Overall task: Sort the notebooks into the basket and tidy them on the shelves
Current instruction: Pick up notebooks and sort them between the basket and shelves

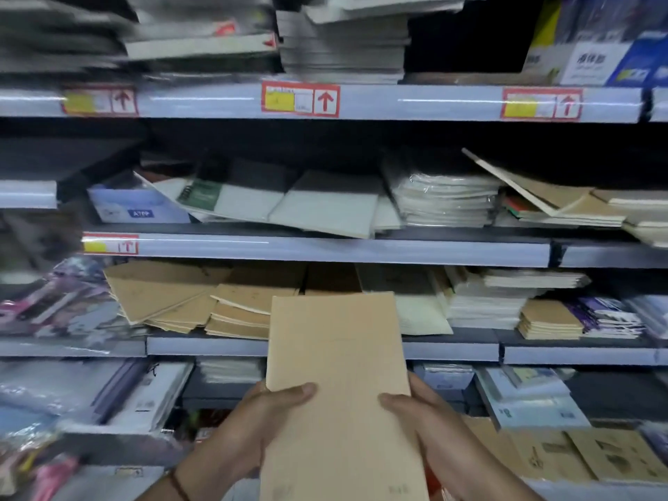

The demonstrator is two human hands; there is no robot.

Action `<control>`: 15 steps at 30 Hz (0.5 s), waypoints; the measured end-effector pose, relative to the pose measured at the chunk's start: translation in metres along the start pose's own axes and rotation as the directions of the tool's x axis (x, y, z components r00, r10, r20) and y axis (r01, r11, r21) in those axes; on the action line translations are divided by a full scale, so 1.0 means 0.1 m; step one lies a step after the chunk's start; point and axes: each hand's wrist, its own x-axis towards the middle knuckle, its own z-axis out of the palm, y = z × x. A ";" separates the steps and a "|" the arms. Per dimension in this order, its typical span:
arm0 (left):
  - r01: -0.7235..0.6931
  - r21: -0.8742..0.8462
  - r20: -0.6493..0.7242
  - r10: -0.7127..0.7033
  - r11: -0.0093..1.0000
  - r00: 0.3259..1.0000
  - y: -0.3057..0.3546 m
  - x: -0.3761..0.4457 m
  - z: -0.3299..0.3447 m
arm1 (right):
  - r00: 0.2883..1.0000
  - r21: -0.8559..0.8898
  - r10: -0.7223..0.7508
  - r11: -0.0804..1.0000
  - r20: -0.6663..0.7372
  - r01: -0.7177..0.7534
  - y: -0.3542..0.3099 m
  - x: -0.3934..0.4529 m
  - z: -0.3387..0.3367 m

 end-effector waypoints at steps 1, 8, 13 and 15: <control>-0.022 -0.001 -0.009 0.022 1.000 1.000 0.04 -0.06 0.03 | 0.999 -0.003 -0.008 1.000 0.034 0.008 -0.05 -0.05 -0.01; -0.117 -0.051 -0.068 0.114 0.992 0.991 0.43 -0.27 0.14 | 0.975 0.028 -0.089 0.996 0.204 0.085 -0.47 -0.21 0.07; -0.117 -0.041 -0.028 0.116 0.992 0.993 0.80 -0.18 0.14 | 0.952 0.041 -0.259 0.966 0.160 0.256 -0.66 -0.17 0.25; -0.170 -0.004 0.045 0.170 0.985 0.984 0.91 -0.18 0.11 | 0.939 0.050 -0.335 0.942 0.083 0.332 -0.74 -0.15 0.33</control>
